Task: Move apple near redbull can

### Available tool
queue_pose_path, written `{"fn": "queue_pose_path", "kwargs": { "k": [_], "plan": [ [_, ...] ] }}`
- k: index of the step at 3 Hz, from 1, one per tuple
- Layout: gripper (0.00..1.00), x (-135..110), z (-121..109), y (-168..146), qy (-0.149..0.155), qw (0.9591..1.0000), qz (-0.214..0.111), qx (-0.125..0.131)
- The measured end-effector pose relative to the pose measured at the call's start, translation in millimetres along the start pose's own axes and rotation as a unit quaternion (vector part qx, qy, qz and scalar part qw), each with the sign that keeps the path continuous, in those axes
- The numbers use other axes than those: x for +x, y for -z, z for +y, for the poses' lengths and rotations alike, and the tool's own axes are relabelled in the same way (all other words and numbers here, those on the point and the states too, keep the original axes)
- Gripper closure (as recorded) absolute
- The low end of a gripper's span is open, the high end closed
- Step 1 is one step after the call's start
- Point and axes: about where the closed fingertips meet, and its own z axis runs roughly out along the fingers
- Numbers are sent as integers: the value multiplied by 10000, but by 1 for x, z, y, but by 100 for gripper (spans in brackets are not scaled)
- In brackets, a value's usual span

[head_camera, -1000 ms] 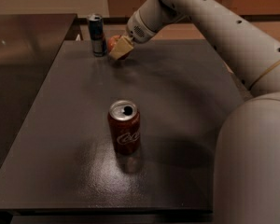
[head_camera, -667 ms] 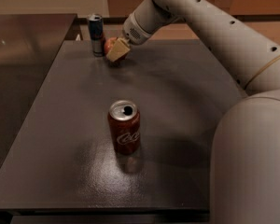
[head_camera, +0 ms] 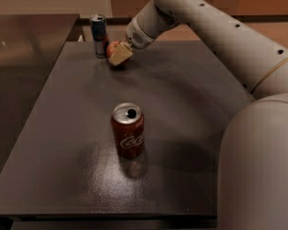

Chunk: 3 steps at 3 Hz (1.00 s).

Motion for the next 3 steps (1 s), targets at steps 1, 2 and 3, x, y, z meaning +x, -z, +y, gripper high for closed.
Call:
{"fn": "queue_pose_path", "kwargs": {
  "k": [1,2,3],
  "plan": [
    [12,0,1,-3,1,10000,9,-22],
    [0,1,2,-6,3,10000,17,-44],
    [0,1,2,-6,3,10000,17,-45]
  ]
}}
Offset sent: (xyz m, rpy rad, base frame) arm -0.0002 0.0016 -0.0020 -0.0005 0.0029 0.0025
